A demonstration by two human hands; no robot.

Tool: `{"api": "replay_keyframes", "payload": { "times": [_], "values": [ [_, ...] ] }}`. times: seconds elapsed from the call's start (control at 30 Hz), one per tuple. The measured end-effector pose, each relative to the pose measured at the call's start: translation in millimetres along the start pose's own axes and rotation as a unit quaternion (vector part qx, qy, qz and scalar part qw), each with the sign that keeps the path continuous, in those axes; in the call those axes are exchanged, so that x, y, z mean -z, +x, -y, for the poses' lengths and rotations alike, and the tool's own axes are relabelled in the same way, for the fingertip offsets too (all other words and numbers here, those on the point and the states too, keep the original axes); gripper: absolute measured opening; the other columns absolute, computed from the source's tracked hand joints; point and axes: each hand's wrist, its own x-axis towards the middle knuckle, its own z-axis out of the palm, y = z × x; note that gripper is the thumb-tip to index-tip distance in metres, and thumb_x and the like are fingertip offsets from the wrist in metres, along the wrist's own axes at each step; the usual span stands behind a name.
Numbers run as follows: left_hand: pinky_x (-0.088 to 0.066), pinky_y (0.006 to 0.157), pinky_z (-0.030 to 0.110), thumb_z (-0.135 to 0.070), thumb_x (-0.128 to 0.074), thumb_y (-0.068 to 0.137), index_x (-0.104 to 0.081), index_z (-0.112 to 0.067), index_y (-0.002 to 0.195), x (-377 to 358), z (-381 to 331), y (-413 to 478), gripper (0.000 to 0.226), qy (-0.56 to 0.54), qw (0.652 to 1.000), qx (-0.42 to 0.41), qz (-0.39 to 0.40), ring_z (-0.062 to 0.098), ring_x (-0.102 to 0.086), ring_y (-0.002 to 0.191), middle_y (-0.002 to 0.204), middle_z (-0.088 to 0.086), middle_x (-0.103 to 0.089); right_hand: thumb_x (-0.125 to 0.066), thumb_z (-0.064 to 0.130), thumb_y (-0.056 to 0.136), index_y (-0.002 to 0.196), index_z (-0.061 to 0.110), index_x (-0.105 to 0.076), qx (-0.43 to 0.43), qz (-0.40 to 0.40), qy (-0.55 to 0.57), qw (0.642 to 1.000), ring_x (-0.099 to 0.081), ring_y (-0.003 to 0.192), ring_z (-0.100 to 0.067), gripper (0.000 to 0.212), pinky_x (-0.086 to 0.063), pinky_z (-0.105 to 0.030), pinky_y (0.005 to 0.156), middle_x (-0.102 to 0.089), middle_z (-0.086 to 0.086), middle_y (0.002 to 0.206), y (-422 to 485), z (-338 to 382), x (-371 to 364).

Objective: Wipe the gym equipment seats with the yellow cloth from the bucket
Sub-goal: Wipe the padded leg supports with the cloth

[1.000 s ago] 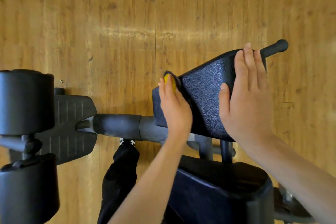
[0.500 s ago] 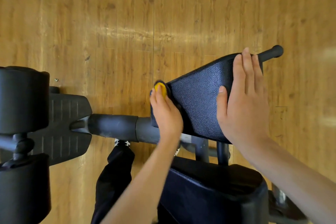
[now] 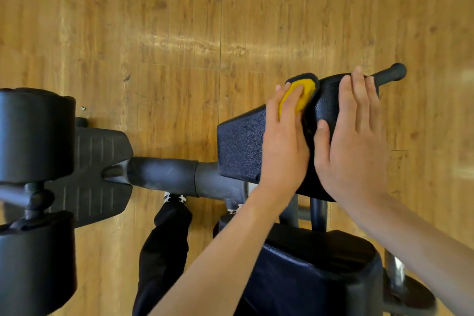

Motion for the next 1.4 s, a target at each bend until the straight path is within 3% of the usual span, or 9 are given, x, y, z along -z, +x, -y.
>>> {"api": "replay_keyframes", "payload": {
  "times": [0.1,0.23,0.37,0.43,0.6,0.73,1.07,1.3,1.4],
  "values": [
    [-0.022,0.117,0.008,0.005,-0.041,0.103,-0.044,-0.008,0.15,14,40,-10,0.049,0.02,0.999,0.021,-0.023,0.022,-0.023,0.156,0.161,0.011,-0.032,-0.036,0.025,0.103,0.157,0.001,-0.017,0.004,0.003,0.006,1.0,-0.007,0.155,-0.03,0.062,-0.019,-0.047,0.124,-0.012,-0.014,0.167,1,1,0],
    [-0.028,0.122,0.036,0.01,-0.036,0.1,-0.046,-0.002,0.147,36,105,-37,0.05,0.042,0.989,0.125,-0.067,0.033,-0.034,0.15,0.152,0.019,-0.039,-0.036,0.025,0.103,0.157,0.001,-0.017,0.002,0.007,0.006,1.0,-0.006,0.155,-0.029,0.062,-0.015,-0.044,0.125,-0.011,-0.013,0.167,0,1,1],
    [-0.027,0.12,0.018,0.006,-0.037,0.104,-0.049,-0.004,0.145,44,132,-40,0.044,0.031,0.976,0.189,-0.103,0.03,-0.043,0.143,0.146,0.014,-0.044,-0.035,0.025,0.103,0.157,0.001,-0.018,0.005,0.004,0.004,1.0,-0.007,0.155,-0.029,0.061,-0.017,-0.045,0.125,-0.011,-0.013,0.167,0,1,1],
    [-0.029,0.121,0.026,0.003,-0.038,0.105,-0.049,-0.007,0.145,37,120,-45,0.042,0.021,0.97,0.207,-0.126,0.028,-0.041,0.145,0.145,0.013,-0.044,-0.035,0.026,0.104,0.157,0.002,-0.018,0.004,0.002,0.003,1.0,-0.007,0.155,-0.029,0.061,-0.019,-0.045,0.124,-0.011,-0.013,0.167,0,1,1],
    [-0.022,0.127,0.036,-0.003,-0.034,0.108,-0.045,-0.006,0.149,6,43,-97,0.043,-0.013,0.996,0.081,-0.041,0.02,-0.027,0.154,0.156,0.014,-0.036,-0.038,0.024,0.104,0.157,0.001,-0.019,0.009,-0.007,0.011,1.0,-0.009,0.155,-0.03,0.061,-0.02,-0.046,0.124,-0.014,-0.014,0.166,0,-1,0],
    [-0.025,0.126,0.044,0.002,-0.031,0.104,-0.044,-0.011,0.15,23,71,-95,0.049,0.017,0.999,0.04,0.02,0.02,-0.025,0.155,0.16,0.011,-0.035,-0.039,0.023,0.104,0.156,0.001,-0.02,0.008,-0.01,0.015,1.0,-0.01,0.155,-0.031,0.06,-0.02,-0.046,0.124,-0.014,-0.015,0.166,0,-1,0],
    [-0.035,0.118,0.038,0.001,-0.037,0.107,-0.048,-0.008,0.144,38,129,-55,0.039,-0.005,0.951,0.261,-0.168,0.011,-0.046,0.133,0.139,0.003,-0.046,-0.037,0.025,0.104,0.157,0.002,-0.018,0.003,0.0,0.011,1.0,-0.008,0.155,-0.029,0.061,-0.016,-0.044,0.125,-0.013,-0.013,0.167,0,0,1],
    [-0.019,0.126,0.026,0.003,-0.032,0.105,-0.037,-0.015,0.152,5,26,-88,0.051,-0.03,0.999,0.045,0.002,0.018,-0.017,0.157,0.161,0.012,-0.03,-0.037,0.024,0.105,0.157,0.001,-0.018,0.007,-0.003,0.018,1.0,-0.008,0.155,-0.03,0.06,-0.019,-0.047,0.124,-0.014,-0.014,0.166,1,-1,1],
    [-0.022,0.127,0.037,0.004,-0.028,0.1,-0.04,-0.013,0.152,20,57,-77,0.056,0.016,0.999,0.014,0.034,0.024,-0.021,0.157,0.162,0.014,-0.032,-0.036,0.025,0.105,0.157,0.001,-0.018,0.004,0.0,0.018,1.0,-0.008,0.155,-0.03,0.06,-0.017,-0.045,0.125,-0.013,-0.013,0.167,0,-1,1]
  ]
}}
